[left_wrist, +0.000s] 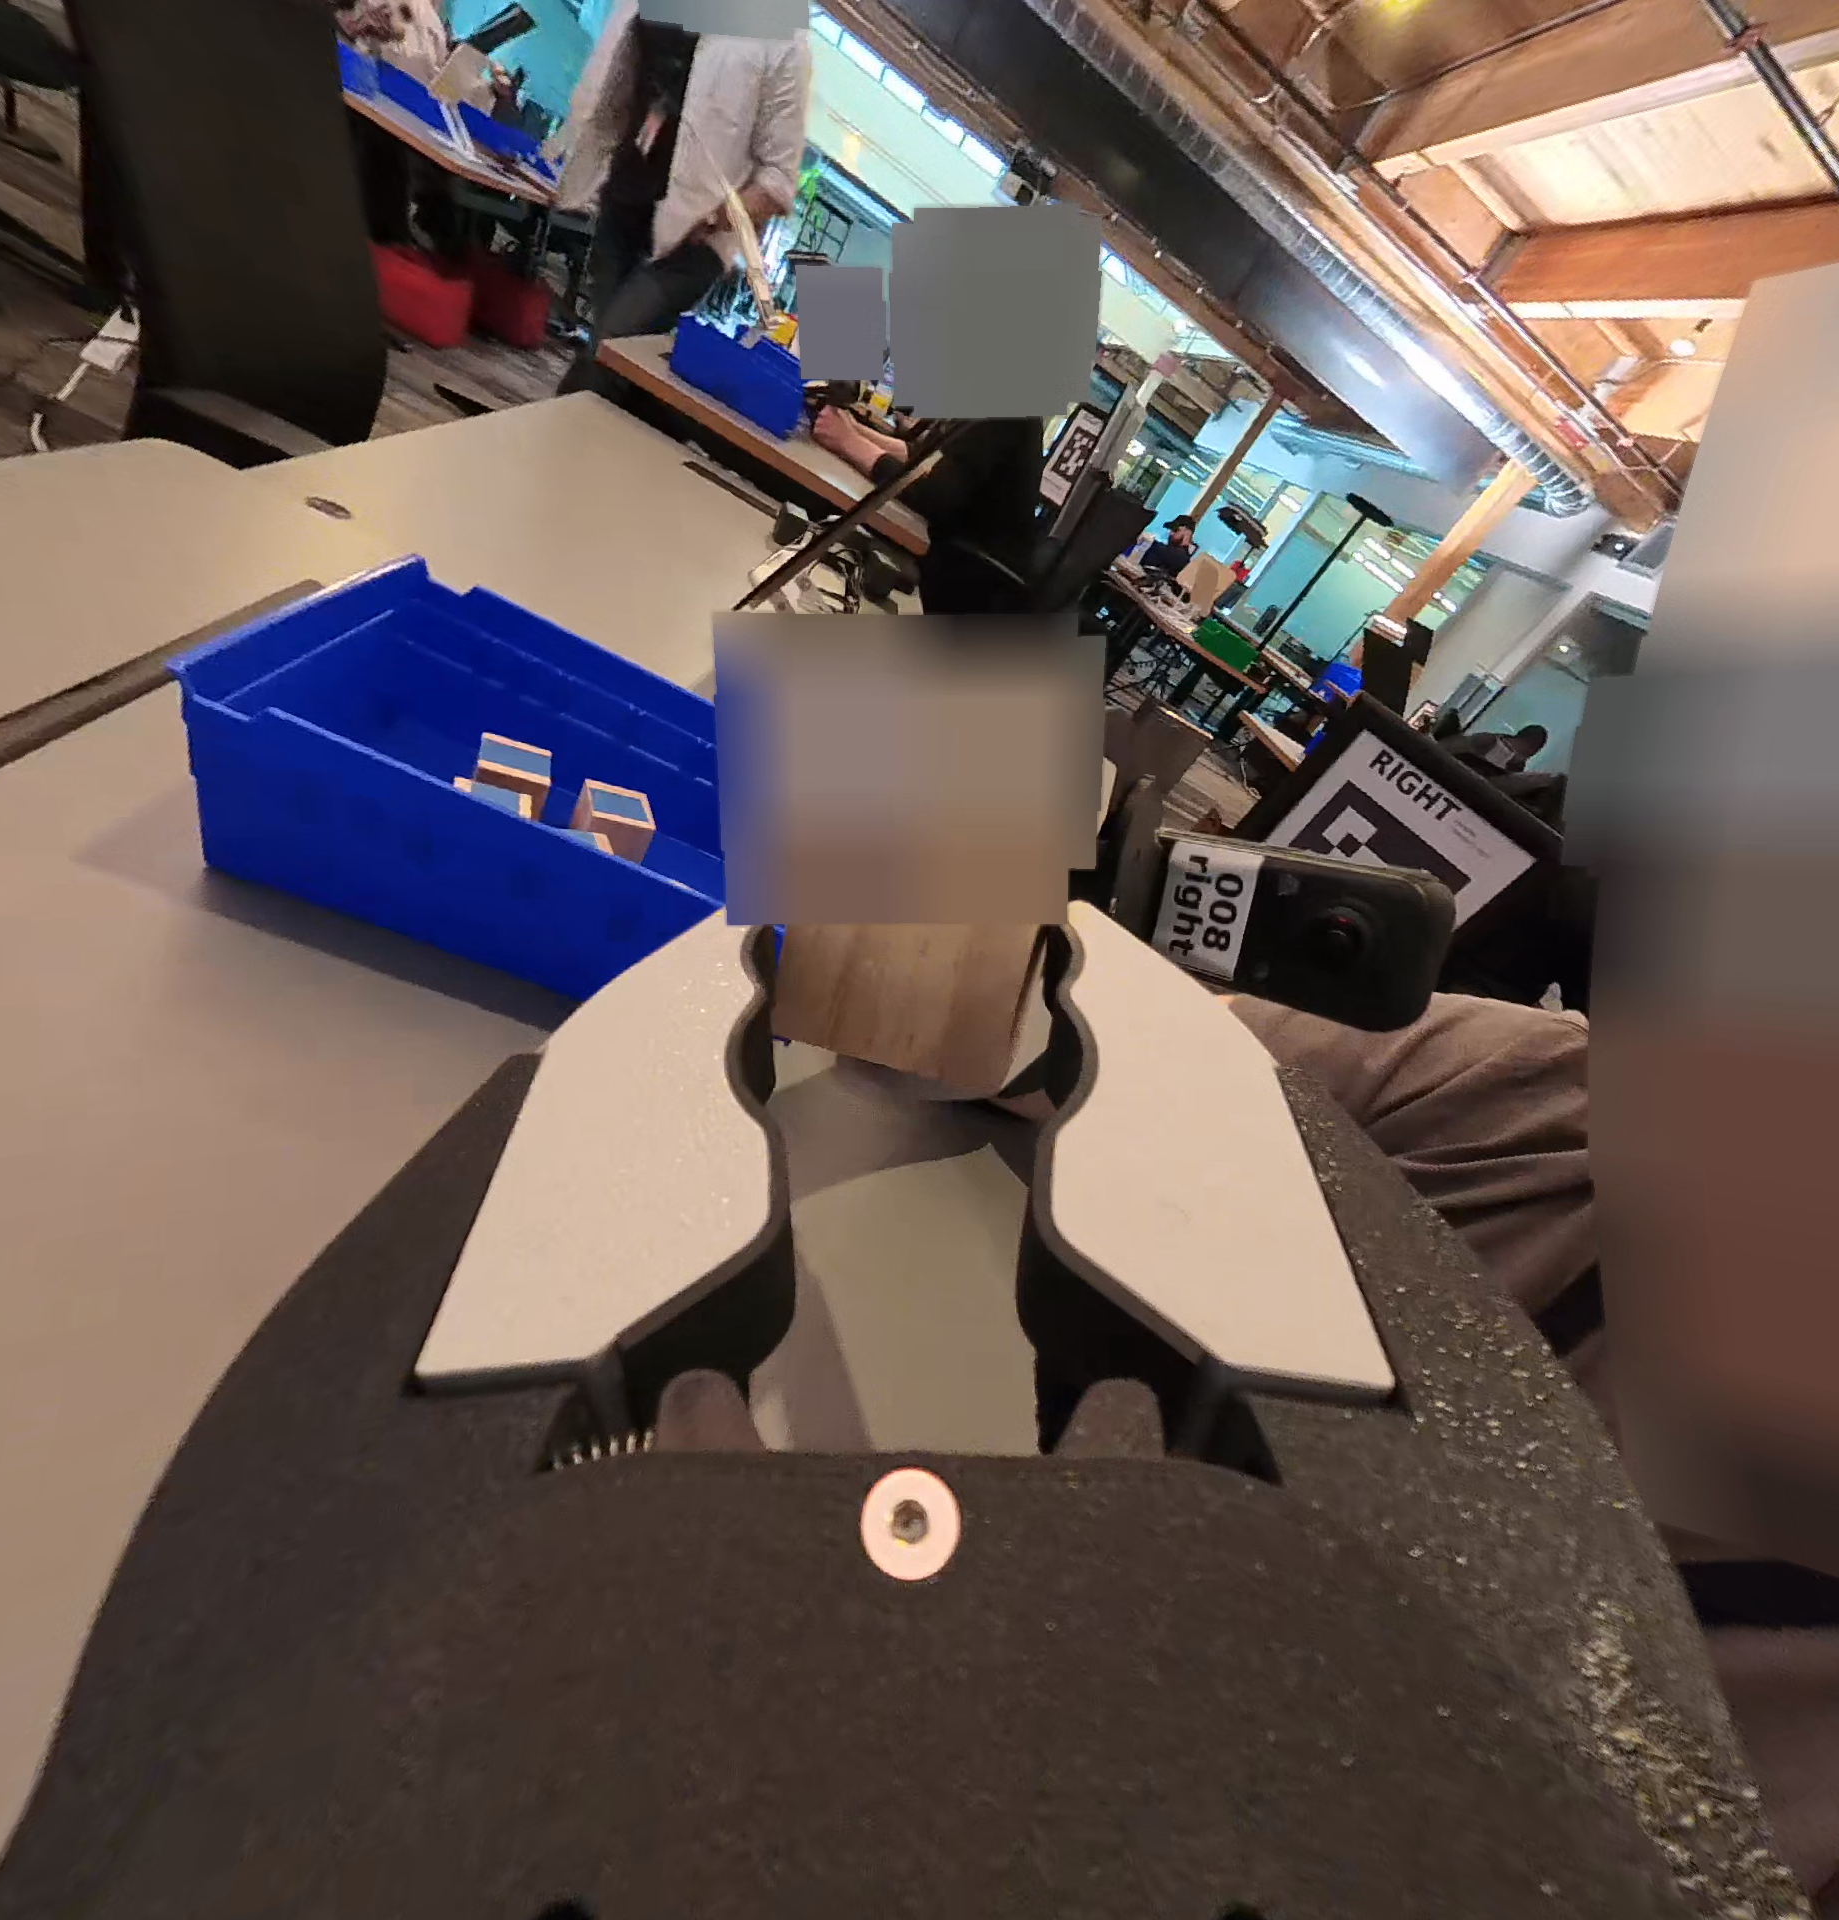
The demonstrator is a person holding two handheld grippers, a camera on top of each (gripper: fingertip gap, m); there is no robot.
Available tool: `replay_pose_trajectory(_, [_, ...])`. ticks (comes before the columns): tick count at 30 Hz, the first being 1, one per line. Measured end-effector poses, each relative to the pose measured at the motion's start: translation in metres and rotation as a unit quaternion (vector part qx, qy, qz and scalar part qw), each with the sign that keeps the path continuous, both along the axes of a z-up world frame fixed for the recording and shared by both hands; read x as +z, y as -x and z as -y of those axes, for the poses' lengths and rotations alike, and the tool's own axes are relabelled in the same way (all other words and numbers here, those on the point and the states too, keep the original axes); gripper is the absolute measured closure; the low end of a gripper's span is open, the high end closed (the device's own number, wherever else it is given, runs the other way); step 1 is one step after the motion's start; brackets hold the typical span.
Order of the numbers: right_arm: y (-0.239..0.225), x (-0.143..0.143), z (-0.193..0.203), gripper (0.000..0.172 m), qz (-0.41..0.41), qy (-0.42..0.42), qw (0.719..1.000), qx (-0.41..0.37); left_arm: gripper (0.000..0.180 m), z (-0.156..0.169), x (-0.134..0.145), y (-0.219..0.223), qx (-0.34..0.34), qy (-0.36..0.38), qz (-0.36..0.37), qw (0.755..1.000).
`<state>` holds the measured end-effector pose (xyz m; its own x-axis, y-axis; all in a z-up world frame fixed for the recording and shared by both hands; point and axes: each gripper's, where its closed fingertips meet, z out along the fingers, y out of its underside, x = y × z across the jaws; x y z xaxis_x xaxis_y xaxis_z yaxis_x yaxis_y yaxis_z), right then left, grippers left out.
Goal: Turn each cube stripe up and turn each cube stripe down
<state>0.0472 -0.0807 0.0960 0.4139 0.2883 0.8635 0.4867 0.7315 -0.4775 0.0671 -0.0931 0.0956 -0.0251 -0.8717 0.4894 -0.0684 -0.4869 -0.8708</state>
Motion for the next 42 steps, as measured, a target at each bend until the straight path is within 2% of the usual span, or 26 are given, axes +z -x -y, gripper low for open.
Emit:
replay_pose_trajectory(1, [-0.001,0.001,0.002,0.126,0.0,0.002,1.0,0.006,0.134,0.003,0.003,0.0,-0.009,-0.008,0.008,1.0])
replay_pose_trajectory(5, [-0.015,0.014,0.007,0.126,0.017,0.048,0.999,0.021,0.133,0.012,0.025,0.017,-0.038,-0.029,0.049,0.998])
replay_pose_trajectory(7, [-0.044,0.01,-0.008,0.126,0.068,0.131,0.989,-0.017,0.133,0.008,0.032,0.033,-0.018,-0.057,0.039,0.997])
replay_pose_trajectory(8, [-0.068,0.001,-0.016,0.126,0.098,0.203,0.973,-0.043,0.133,0.004,0.033,0.041,0.004,-0.076,0.026,0.997])
replay_pose_trajectory(9, [-0.097,-0.015,-0.021,0.126,0.125,0.292,0.946,-0.067,0.133,-0.001,0.034,0.05,0.03,-0.099,0.008,0.995])
replay_pose_trajectory(11, [-0.162,-0.053,-0.025,0.126,0.159,0.444,0.873,-0.125,0.132,-0.014,0.032,0.07,0.089,-0.149,-0.04,0.984])
replay_pose_trajectory(13, [-0.23,-0.095,-0.03,0.126,0.193,0.528,0.797,-0.224,0.13,-0.029,0.028,0.094,0.153,-0.189,-0.095,0.965])
replay_pose_trajectory(15, [-0.282,-0.135,-0.025,0.126,0.203,0.612,0.701,-0.304,0.124,-0.049,0.024,0.124,0.23,-0.206,-0.141,0.941])
replay_pose_trajectory(17, [-0.305,-0.164,-0.016,0.126,0.189,0.689,0.62,-0.326,0.119,-0.068,0.022,0.157,0.304,-0.2,-0.172,0.915])
replay_pose_trajectory(21, [-0.342,-0.206,-0.011,0.125,0.196,0.745,0.518,-0.372,0.116,-0.09,0.013,0.213,0.402,-0.177,-0.226,0.869])
replay_pose_trajectory(25, [-0.365,-0.23,-0.012,0.125,0.216,0.755,0.466,-0.408,0.115,-0.096,-0.005,0.247,0.436,-0.135,-0.27,0.848])
replay_pose_trajectory(29, [-0.362,-0.237,-0.013,0.125,0.198,0.767,0.45,-0.412,0.115,-0.093,-0.03,0.273,0.431,-0.051,-0.307,0.847])
replay_pose_trajectory(32, [-0.36,-0.235,-0.01,0.12,0.192,0.772,0.446,-0.411,0.116,-0.1,-0.036,0.301,0.477,-0.046,-0.334,0.812])
replay_pose_trajectory(34, [-0.359,-0.227,-0.014,0.119,0.18,0.761,0.462,-0.418,0.118,-0.1,-0.044,0.316,0.496,-0.042,-0.373,0.783])
replay_pose_trajectory(37, [-0.356,-0.209,-0.025,0.117,0.159,0.735,0.506,-0.422,0.122,-0.099,-0.061,0.334,0.512,-0.018,-0.435,0.74])
replay_pose_trajectory(39, [-0.353,-0.2,-0.03,0.118,0.157,0.719,0.528,-0.423,0.123,-0.101,-0.08,0.338,0.507,0.018,-0.466,0.725])
replay_pose_trajectory(42, [-0.346,-0.195,-0.03,0.117,0.175,0.706,0.546,-0.417,0.122,-0.106,-0.116,0.346,0.496,0.084,-0.514,0.695])
